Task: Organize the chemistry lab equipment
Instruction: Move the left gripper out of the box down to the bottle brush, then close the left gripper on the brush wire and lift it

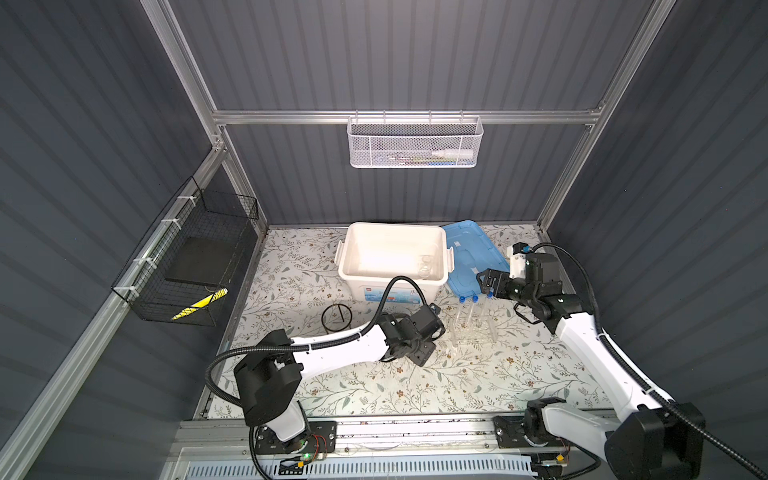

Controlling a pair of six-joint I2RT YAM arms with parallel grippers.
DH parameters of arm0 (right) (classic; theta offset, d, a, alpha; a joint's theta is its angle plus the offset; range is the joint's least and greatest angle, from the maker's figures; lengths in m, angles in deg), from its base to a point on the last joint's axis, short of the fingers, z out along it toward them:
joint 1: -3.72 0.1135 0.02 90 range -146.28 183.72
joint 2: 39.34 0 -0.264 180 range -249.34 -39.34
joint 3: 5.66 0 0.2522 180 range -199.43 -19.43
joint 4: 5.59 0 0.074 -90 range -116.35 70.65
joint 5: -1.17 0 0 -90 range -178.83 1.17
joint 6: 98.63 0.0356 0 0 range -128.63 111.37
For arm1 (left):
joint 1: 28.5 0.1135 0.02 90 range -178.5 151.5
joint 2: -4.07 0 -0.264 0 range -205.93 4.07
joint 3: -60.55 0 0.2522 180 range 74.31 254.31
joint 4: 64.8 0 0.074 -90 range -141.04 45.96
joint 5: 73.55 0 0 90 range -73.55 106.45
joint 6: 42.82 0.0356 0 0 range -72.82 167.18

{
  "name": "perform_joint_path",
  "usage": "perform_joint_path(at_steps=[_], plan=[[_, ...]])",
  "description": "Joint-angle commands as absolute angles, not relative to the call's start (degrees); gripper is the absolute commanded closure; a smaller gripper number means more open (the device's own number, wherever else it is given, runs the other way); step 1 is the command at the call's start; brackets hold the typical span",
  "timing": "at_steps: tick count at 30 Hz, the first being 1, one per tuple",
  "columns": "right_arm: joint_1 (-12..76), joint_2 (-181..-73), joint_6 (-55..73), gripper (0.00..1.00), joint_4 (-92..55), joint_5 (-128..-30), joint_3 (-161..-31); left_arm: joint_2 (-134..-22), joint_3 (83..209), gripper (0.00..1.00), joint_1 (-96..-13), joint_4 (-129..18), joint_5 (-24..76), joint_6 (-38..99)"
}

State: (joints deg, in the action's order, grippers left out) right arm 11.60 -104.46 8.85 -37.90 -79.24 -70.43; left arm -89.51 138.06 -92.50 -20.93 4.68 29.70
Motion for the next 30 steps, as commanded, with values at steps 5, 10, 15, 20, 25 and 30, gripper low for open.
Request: perform_joint_path(at_steps=[5,10,15,20,25,30], plan=[[11.5,-103.8,8.9,0.01,-38.9,-79.8,-70.0,-93.6,137.5,0.38,-92.9,-23.0,8.2,26.6],[11.5,-102.2,8.9,0.01,-38.9,-80.0,-69.8,-96.2,137.6,0.46,-92.9,-24.2,9.5,26.0],[11.5,-102.1,8.7,0.01,-38.9,-80.1,-69.7,-98.9,138.6,0.56,-92.9,-24.9,10.4,25.9],[11.5,-102.2,8.6,0.01,-38.9,-80.2,-69.6,-100.4,138.6,0.66,-92.9,-25.7,11.1,25.8],[11.5,-102.3,8.7,0.01,-38.7,-80.2,-69.4,-100.8,137.6,0.79,-92.9,-25.7,11.4,25.6],[11.5,-102.4,8.9,0.01,-38.6,-80.0,-69.3,-99.2,136.5,0.91,-92.9,-26.3,11.4,25.7]])
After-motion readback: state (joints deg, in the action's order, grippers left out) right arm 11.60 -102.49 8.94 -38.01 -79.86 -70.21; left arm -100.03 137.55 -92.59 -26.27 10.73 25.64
